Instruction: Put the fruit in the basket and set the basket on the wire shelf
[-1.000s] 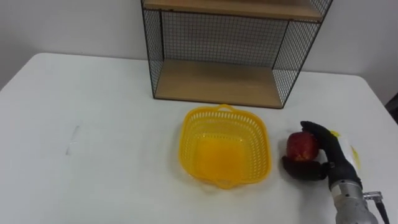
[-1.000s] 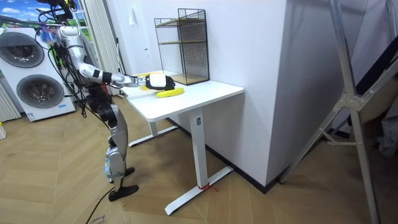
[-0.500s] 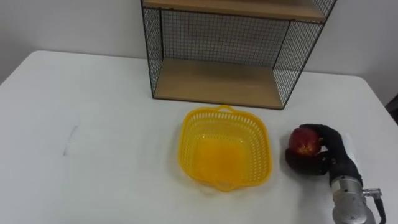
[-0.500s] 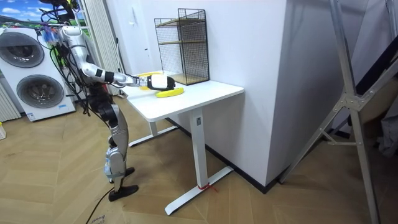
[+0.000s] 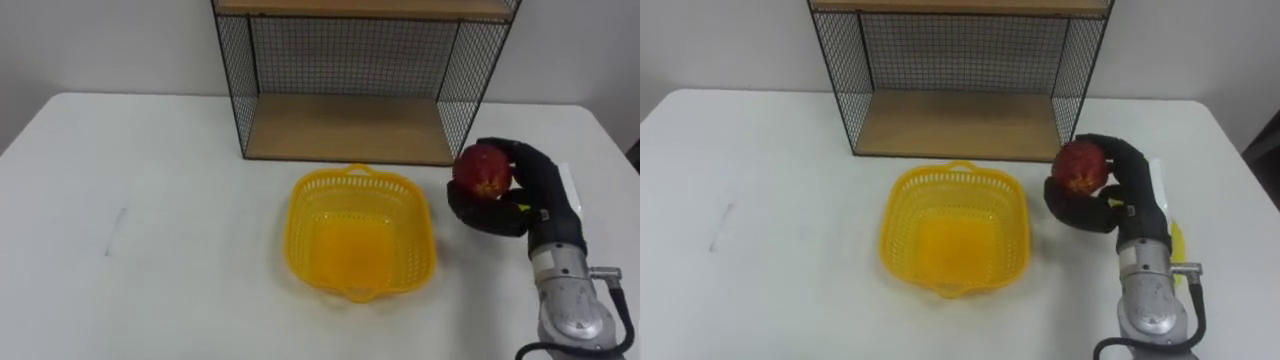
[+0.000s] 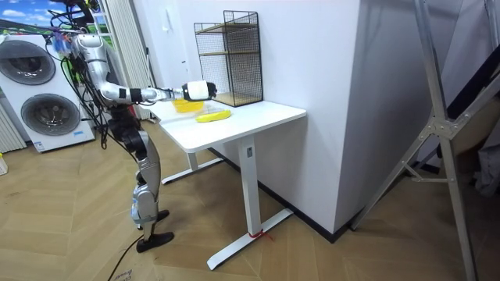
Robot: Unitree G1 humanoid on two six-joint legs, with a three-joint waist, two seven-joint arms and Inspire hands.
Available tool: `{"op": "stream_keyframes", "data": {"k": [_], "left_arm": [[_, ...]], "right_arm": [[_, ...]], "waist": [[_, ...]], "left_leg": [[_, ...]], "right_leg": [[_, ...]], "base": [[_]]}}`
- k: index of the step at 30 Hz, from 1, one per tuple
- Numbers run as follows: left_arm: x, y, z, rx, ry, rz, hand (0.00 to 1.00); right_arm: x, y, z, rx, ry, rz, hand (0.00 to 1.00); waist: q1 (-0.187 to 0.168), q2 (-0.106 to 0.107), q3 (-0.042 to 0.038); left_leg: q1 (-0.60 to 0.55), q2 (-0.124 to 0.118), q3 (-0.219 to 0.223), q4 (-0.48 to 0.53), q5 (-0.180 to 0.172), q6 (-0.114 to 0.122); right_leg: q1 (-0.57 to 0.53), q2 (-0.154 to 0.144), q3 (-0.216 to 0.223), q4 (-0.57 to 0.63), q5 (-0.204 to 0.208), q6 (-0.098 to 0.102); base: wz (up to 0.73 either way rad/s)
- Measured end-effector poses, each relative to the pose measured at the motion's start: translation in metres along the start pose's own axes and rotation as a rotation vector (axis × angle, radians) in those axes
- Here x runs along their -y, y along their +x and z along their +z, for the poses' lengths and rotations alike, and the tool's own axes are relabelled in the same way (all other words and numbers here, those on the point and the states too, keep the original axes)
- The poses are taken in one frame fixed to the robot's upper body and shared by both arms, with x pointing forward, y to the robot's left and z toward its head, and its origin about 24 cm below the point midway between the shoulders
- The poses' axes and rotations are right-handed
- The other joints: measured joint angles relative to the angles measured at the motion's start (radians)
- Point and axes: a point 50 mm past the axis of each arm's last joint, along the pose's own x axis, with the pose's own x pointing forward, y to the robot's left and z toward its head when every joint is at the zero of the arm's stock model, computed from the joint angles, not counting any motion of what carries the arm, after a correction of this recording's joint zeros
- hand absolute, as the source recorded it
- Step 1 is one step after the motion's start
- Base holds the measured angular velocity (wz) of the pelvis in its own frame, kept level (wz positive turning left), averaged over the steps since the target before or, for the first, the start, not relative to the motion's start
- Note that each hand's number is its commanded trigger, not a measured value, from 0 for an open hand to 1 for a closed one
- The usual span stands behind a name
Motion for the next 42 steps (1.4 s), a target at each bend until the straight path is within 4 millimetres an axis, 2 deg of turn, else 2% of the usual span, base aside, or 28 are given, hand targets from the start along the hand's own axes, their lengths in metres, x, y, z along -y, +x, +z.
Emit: {"op": "stream_keyframes", "data": {"k": [1, 4, 12, 18, 25, 29, 31, 36, 42], "left_arm": [[0.0, 0.0, -0.001, 0.001, 0.0, -0.001, 0.0], [0.001, -0.001, -0.002, 0.004, 0.0, -0.002, 0.0], [-0.002, 0.001, 0.007, 0.033, 0.0, 0.002, 0.0], [-0.002, 0.002, 0.01, 0.04, 0.001, -0.011, 0.0], [-0.002, 0.002, 0.011, 0.04, 0.015, -0.015, 0.0], [-0.001, 0.003, 0.017, 0.057, 0.044, -0.024, 0.0], [-0.003, 0.003, 0.019, 0.063, 0.064, -0.028, 0.0], [-0.001, 0.003, 0.018, 0.063, 0.074, -0.047, 0.0], [0.001, 0.003, 0.019, 0.067, 0.086, -0.055, 0.0]], "right_arm": [[0.0, 0.001, 0.006, 0.025, 0.014, 0.0, 1.0], [0.001, 0.001, 0.02, 0.079, 0.043, 0.0, 1.0], [-0.005, -0.002, 0.051, 0.23, 0.0, 0.032, 1.0], [-0.027, -0.007, 0.05, 0.226, -0.024, 0.203, 1.0], [-0.049, -0.012, 0.038, 0.161, -0.067, 0.4, 1.0], [-0.06, -0.017, 0.033, 0.138, -0.101, 0.504, 1.0], [-0.067, -0.02, 0.031, 0.125, -0.109, 0.566, 0.0], [-0.07, -0.022, 0.03, 0.117, -0.112, 0.613, 0.0], [-0.071, -0.023, 0.03, 0.114, -0.112, 0.638, 0.0]], "waist": [[0.001, 0.0, 0.0028], [-0.004, -0.005, 0.0045], [-0.001, -0.003, 0.006], [0.018, -0.007, 0.0051], [0.027, -0.04, 0.0], [0.025, -0.034, 0.004], [0.026, -0.029, 0.005], [0.025, -0.021, 0.0055], [0.024, -0.022, 0.0042]], "left_leg": [[0.001, 0.0, 0.0, -0.005, 0.0, 0.0], [-0.001, 0.001, 0.0, -0.01, 0.0, 0.0], [-0.019, 0.0, 0.007, -0.007, 0.001, 0.0], [-0.022, 0.002, 0.019, -0.008, 0.001, 0.0], [-0.025, 0.0, 0.015, 0.002, 0.001, 0.0], [-0.036, 0.0, 0.003, 0.01, 0.0, 0.001], [-0.039, 0.0, 0.0, 0.011, 0.0, 0.002], [-0.045, 0.002, -0.001, 0.024, 0.0, 0.002], [-0.047, 0.002, -0.004, 0.027, 0.001, 0.004]], "right_leg": [[0.002, 0.0, 0.001, 0.0, 0.0, 0.0], [-0.002, -0.001, 0.003, 0.0, 0.0, 0.0], [-0.012, 0.0, 0.003, 0.0, 0.002, 0.001], [-0.022, 0.001, 0.022, 0.001, 0.002, 0.001], [-0.022, 0.002, 0.024, -0.001, 0.004, 0.002], [-0.024, 0.003, 0.024, -0.002, 0.01, 0.004], [-0.023, 0.003, 0.02, -0.001, 0.011, 0.003], [-0.023, 0.005, 0.016, 0.001, 0.013, 0.0], [-0.023, 0.005, 0.012, 0.001, 0.017, 0.001]], "base": [[-0.11], [-0.02], [0.0], [-0.06], [-0.01], [0.07], [0.04], [0.03], [0.0]]}}
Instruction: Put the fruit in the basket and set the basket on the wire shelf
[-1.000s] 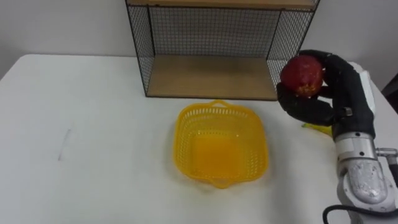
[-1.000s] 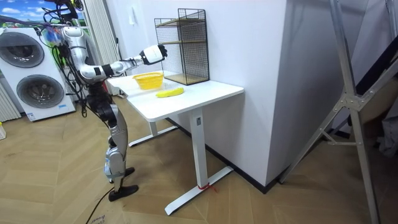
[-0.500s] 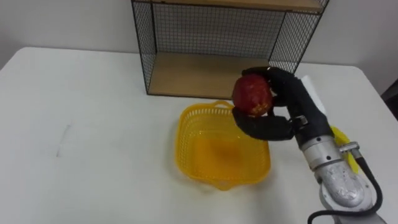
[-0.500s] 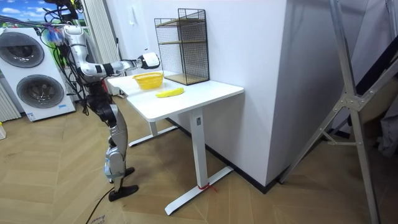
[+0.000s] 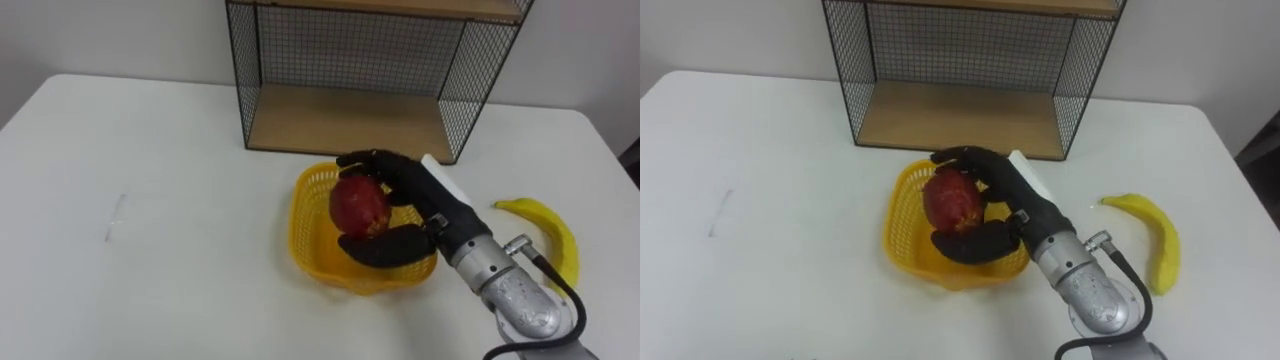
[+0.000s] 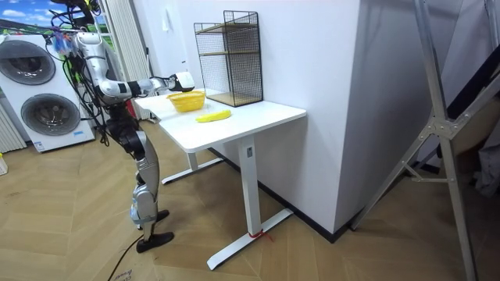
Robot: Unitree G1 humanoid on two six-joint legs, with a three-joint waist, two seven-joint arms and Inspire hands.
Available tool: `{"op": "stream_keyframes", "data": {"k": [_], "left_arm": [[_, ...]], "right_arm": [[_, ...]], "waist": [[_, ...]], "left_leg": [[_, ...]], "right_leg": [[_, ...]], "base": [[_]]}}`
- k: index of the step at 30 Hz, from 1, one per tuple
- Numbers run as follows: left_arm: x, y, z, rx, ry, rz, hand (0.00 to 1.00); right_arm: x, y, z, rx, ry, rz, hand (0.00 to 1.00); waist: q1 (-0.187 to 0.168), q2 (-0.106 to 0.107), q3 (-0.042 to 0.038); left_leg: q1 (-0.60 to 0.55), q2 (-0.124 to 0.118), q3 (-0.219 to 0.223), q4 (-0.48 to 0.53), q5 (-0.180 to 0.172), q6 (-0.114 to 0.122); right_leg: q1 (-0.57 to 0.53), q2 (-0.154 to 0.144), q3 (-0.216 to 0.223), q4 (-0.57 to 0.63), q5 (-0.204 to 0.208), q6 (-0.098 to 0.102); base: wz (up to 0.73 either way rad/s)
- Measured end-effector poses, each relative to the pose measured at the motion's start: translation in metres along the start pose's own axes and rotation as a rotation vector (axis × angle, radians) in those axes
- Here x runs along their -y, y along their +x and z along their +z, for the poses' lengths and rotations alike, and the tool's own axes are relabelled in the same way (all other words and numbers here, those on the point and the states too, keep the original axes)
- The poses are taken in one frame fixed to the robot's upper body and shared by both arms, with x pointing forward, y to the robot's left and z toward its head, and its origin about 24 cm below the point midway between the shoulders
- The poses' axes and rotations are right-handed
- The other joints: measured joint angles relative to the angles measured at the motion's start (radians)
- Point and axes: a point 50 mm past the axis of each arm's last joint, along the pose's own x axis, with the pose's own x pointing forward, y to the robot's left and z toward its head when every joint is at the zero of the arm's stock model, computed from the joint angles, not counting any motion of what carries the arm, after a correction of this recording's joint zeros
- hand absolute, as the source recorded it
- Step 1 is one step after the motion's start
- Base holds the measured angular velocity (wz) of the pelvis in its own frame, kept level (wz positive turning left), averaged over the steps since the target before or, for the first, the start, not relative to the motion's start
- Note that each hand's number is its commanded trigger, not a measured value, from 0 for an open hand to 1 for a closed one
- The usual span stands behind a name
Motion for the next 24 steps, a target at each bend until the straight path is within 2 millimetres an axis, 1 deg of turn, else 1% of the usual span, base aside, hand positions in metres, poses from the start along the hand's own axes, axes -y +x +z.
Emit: {"op": "stream_keyframes", "data": {"k": [7, 18, 22, 24], "left_arm": [[0.0, 0.0, 0.0, 0.001, 0.0, 0.007, 0.0], [0.001, 0.0, 0.001, 0.002, 0.008, 0.004, 0.0], [0.0, 0.0, 0.001, 0.005, 0.007, 0.004, 0.0], [-0.001, 0.0, 0.001, 0.007, 0.0, 0.008, 0.0]], "right_arm": [[-0.001, 0.0, 0.0, 0.001, 0.003, 0.01, 0.0], [-0.002, 0.0, 0.0, -0.003, -0.017, 0.026, 0.0], [0.004, -0.001, 0.0, -0.003, -0.018, -0.001, 0.0], [0.013, -0.002, 0.002, 0.006, -0.025, -0.052, 0.0]], "waist": [[0.0, -0.006, -0.0013], [0.0, -0.007, -0.001], [0.0, -0.004, -0.0006], [-0.002, -0.002, 0.0004]], "left_leg": [[0.001, -0.001, 0.0, 0.0, 0.001, 0.002], [0.001, -0.001, 0.001, -0.001, 0.001, 0.002], [0.001, -0.001, 0.002, -0.001, 0.001, 0.002], [0.002, -0.001, 0.002, 0.0, 0.001, 0.002]], "right_leg": [[0.0, -0.001, 0.0, -0.001, 0.004, 0.003], [0.0, -0.001, 0.004, -0.001, 0.004, 0.003], [0.0, -0.001, 0.002, -0.001, 0.004, 0.003], [0.001, -0.001, 0.003, 0.0, 0.004, 0.003]], "base": [[0.0], [0.0], [0.0], [0.0]]}}
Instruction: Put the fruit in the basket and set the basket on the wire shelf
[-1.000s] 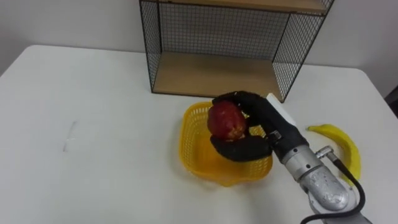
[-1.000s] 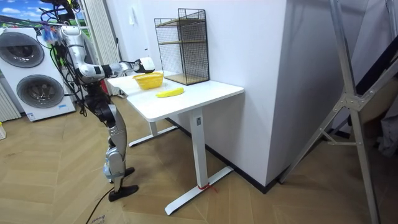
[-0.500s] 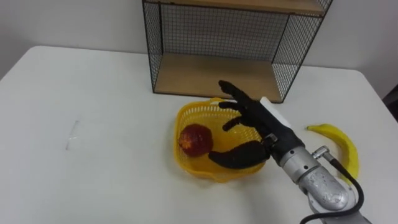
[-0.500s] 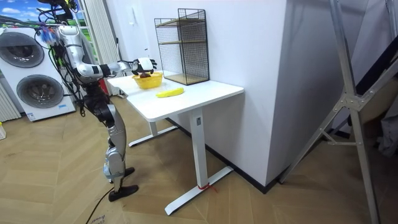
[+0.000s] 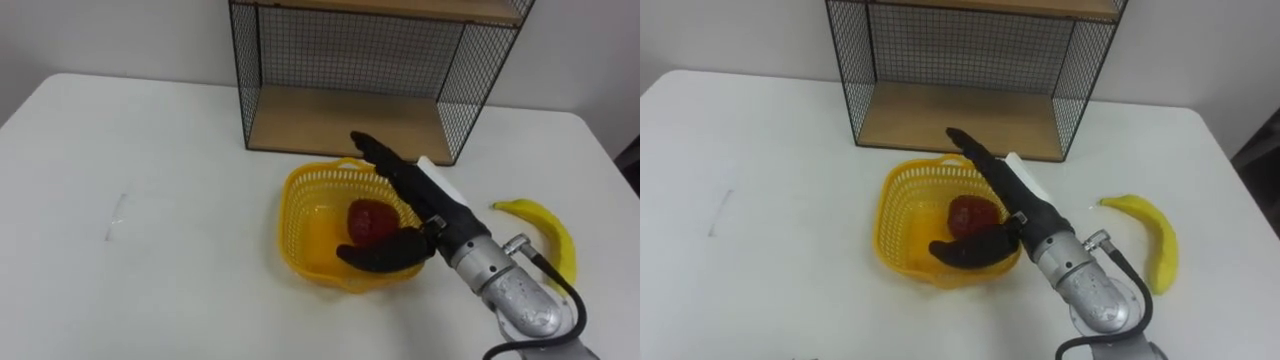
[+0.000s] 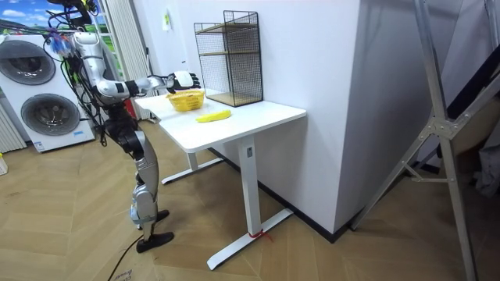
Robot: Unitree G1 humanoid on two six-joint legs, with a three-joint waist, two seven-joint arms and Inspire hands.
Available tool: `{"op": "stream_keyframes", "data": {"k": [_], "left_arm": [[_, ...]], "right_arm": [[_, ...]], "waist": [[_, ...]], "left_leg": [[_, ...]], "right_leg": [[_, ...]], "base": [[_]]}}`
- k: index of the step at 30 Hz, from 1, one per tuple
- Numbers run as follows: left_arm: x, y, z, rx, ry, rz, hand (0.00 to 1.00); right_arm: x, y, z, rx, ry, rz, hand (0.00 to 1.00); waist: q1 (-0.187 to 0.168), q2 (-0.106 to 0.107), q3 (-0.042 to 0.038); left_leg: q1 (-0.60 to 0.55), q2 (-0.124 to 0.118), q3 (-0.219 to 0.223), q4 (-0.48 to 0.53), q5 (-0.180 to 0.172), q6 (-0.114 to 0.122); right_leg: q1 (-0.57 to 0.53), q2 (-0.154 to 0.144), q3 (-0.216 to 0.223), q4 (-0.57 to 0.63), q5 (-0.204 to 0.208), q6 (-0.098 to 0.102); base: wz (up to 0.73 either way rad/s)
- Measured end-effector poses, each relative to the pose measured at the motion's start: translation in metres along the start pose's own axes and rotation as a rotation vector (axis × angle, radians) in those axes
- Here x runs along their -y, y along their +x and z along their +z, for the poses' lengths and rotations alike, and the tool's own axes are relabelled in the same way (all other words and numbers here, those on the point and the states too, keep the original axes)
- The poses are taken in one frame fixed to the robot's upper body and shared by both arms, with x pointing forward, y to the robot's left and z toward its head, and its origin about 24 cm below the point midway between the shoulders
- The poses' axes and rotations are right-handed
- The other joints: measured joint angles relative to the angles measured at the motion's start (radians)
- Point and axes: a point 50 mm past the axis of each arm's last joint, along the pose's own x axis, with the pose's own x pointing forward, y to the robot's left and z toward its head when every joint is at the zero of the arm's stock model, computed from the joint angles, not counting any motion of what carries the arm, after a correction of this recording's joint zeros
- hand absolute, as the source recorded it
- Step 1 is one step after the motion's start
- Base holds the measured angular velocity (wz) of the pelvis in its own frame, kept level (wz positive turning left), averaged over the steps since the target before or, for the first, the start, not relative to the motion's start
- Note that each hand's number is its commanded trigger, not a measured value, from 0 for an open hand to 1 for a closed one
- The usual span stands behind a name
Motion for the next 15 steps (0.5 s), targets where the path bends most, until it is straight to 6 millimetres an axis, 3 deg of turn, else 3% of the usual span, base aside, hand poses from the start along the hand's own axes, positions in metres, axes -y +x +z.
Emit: {"op": "stream_keyframes", "data": {"k": [8, 15], "left_arm": [[0.0, -0.001, -0.002, 0.007, -0.011, 0.001, 0.0], [0.006, -0.004, -0.022, -0.048, -0.031, -0.013, 0.0]], "right_arm": [[0.021, -0.003, 0.017, 0.087, 0.0, -0.205, 0.0], [0.054, -0.016, 0.027, 0.165, -0.046, -0.499, 0.0]], "waist": [[-0.005, 0.016, 0.004], [-0.013, 0.013, -0.0035]], "left_leg": [[0.003, 0.001, 0.003, -0.002, 0.0, 0.0], [0.006, -0.001, -0.002, -0.011, 0.002, 0.001]], "right_leg": [[0.001, 0.0, 0.0, 0.0, 0.0, 0.0], [0.001, 0.0, -0.004, -0.002, 0.0, 0.0]], "base": [[0.0], [0.0]]}}
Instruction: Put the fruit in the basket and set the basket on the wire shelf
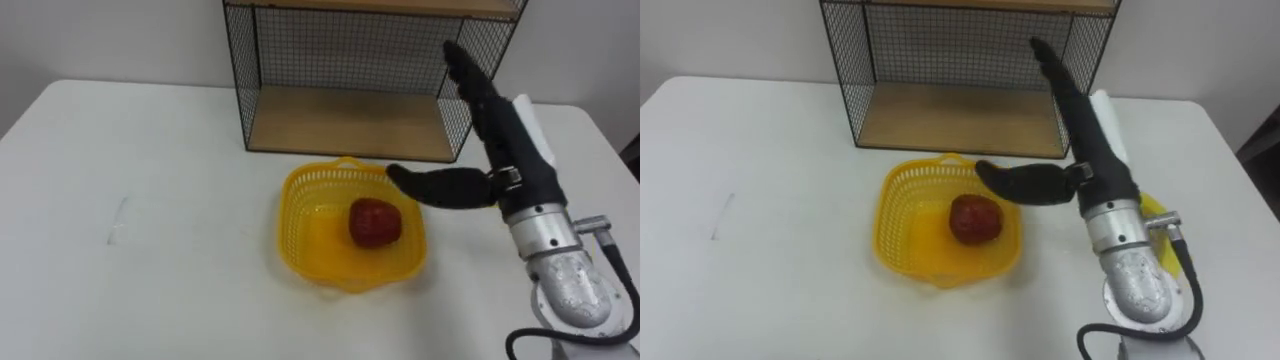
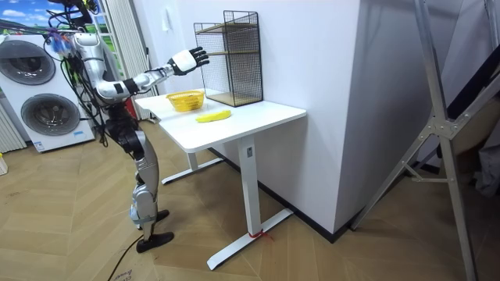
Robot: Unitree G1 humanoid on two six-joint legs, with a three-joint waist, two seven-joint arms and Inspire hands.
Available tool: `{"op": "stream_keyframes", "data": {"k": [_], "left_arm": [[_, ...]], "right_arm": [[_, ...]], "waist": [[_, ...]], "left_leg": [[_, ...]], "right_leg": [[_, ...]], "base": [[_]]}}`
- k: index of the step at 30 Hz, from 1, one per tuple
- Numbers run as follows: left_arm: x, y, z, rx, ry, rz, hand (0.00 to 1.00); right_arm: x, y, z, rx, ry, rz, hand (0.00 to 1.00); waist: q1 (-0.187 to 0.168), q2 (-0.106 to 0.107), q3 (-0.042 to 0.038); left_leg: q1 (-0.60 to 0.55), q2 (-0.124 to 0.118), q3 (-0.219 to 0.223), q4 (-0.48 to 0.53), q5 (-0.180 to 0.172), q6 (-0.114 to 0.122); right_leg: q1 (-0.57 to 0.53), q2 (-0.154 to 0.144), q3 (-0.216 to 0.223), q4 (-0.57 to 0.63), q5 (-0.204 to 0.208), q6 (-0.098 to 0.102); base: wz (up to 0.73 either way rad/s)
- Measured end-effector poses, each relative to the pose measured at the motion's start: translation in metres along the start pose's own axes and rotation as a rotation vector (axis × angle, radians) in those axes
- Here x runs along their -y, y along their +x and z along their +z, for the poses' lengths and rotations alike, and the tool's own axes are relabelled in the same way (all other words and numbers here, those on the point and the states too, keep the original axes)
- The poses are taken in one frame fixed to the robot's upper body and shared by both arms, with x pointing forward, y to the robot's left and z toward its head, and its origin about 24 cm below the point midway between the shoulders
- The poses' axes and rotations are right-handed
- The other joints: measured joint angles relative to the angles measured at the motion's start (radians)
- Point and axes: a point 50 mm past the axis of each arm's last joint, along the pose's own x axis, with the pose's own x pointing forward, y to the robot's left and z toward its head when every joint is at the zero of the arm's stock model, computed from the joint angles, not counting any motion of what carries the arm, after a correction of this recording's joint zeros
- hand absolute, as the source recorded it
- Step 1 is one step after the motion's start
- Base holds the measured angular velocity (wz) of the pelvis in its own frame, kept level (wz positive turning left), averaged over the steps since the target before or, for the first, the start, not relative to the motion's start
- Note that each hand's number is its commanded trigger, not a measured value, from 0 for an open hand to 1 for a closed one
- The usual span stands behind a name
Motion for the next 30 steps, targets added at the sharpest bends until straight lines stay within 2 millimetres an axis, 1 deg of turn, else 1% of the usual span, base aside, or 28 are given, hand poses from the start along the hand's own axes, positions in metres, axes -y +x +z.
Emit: {"op": "stream_keyframes", "data": {"k": [2, 3, 5, 6, 7, 9, 13, 17, 20, 22, 25, 27, 30], "left_arm": [[0.001, -0.001, -0.006, -0.017, -0.018, -0.001, 0.0], [0.001, -0.002, -0.009, -0.027, -0.037, 0.004, 0.0], [0.001, -0.003, -0.014, -0.046, -0.055, 0.006, 0.0], [0.001, -0.004, -0.018, -0.062, -0.063, 0.007, 0.0], [0.0, -0.004, -0.018, -0.064, -0.073, 0.012, 0.0], [-0.002, -0.003, -0.016, -0.061, -0.079, 0.017, 0.0], [-0.006, -0.002, -0.013, -0.054, -0.088, 0.028, 0.0], [-0.006, -0.002, -0.012, -0.054, -0.086, 0.028, 0.0], [-0.006, -0.001, -0.012, -0.063, -0.074, 0.025, 0.0], [-0.005, -0.001, -0.009, -0.058, -0.064, 0.021, 0.0], [-0.005, -0.002, -0.012, -0.066, -0.067, 0.023, 0.0], [-0.006, -0.001, -0.011, -0.07, -0.069, 0.025, 0.0], [-0.009, -0.002, -0.011, -0.064, -0.087, 0.035, 0.0]], "right_arm": [[0.009, 0.0, -0.003, -0.009, -0.012, -0.068, 0.0], [0.014, -0.001, -0.006, -0.024, -0.02, -0.113, 0.0], [0.021, -0.002, -0.012, -0.048, -0.03, -0.173, 0.0], [0.024, -0.003, -0.018, -0.075, -0.039, -0.208, 0.0], [0.028, -0.005, -0.026, -0.108, -0.043, -0.238, 0.0], [0.035, -0.007, -0.034, -0.147, -0.056, -0.276, 0.0], [0.04, -0.011, -0.044, -0.188, -0.08, -0.33, 0.0], [0.042, -0.013, -0.05, -0.217, -0.097, -0.345, 0.0], [0.042, -0.017, -0.063, -0.273, -0.127, -0.335, 0.0], [0.042, -0.022, -0.077, -0.341, -0.15, -0.316, 0.0], [0.041, -0.024, -0.087, -0.395, -0.157, -0.303, 0.0], [0.042, -0.024, -0.092, -0.426, -0.162, -0.298, 0.0], [0.042, -0.025, -0.099, -0.462, -0.169, -0.261, 0.0]], "waist": [[-0.004, -0.003, -0.0016], [-0.008, -0.007, -0.0053], [-0.013, -0.01, -0.0035], [-0.016, -0.015, -0.0011], [-0.017, -0.017, -0.0005], [-0.017, -0.024, 0.0015], [-0.02, -0.03, 0.0013], [-0.024, -0.033, 0.0011], [-0.023, -0.034, 0.0008], [-0.017, -0.035, 0.0005], [-0.015, -0.036, -0.0015], [-0.019, -0.035, -0.0013], [-0.013, -0.04, -0.0004]], "left_leg": [[0.005, -0.001, 0.0, -0.005, 0.001, 0.001], [0.008, -0.001, 0.006, -0.009, 0.002, 0.001], [0.015, -0.001, 0.009, -0.012, 0.002, 0.001], [0.022, -0.001, 0.009, -0.014, 0.002, 0.001], [0.024, 0.001, 0.007, -0.015, 0.002, 0.001], [0.024, 0.002, 0.007, -0.015, 0.002, 0.002], [0.022, 0.001, 0.007, -0.014, 0.003, 0.003], [0.021, 0.001, 0.006, -0.013, 0.003, 0.003], [0.021, 0.0, 0.004, -0.013, 0.003, 0.003], [0.021, 0.0, 0.004, -0.013, 0.003, 0.003], [0.02, 0.0, 0.004, -0.013, 0.003, 0.003], [0.02, 0.0, 0.004, -0.012, 0.003, 0.003], [0.02, -0.001, 0.004, -0.013, 0.003, 0.003]], "right_leg": [[0.002, -0.001, 0.0, -0.001, 0.0, 0.0], [0.003, -0.001, 0.001, -0.001, 0.0, 0.0], [0.008, -0.002, 0.003, -0.001, 0.0, 0.0], [0.015, -0.002, 0.003, -0.001, 0.0, 0.0], [0.016, -0.002, 0.003, -0.001, 0.0, 0.001], [0.015, -0.003, 0.004, 0.0, 0.0, 0.001], [0.014, -0.005, 0.006, 0.0, -0.001, 0.002], [0.013, -0.005, 0.006, 0.0, -0.001, 0.002], [0.014, -0.006, 0.001, 0.0, -0.001, 0.002], [0.014, -0.006, 0.001, 0.0, -0.001, 0.002], [0.014, -0.006, 0.001, 0.0, -0.001, 0.002], [0.014, -0.006, 0.0, 0.0, -0.001, 0.002], [0.013, -0.005, -0.001, 0.0, -0.001, 0.002]], "base": [[0.0], [-0.04], [-0.02], [0.0], [0.0], [0.0], [0.0], [0.0], [0.0], [0.0], [0.0], [0.0], [0.0]]}}
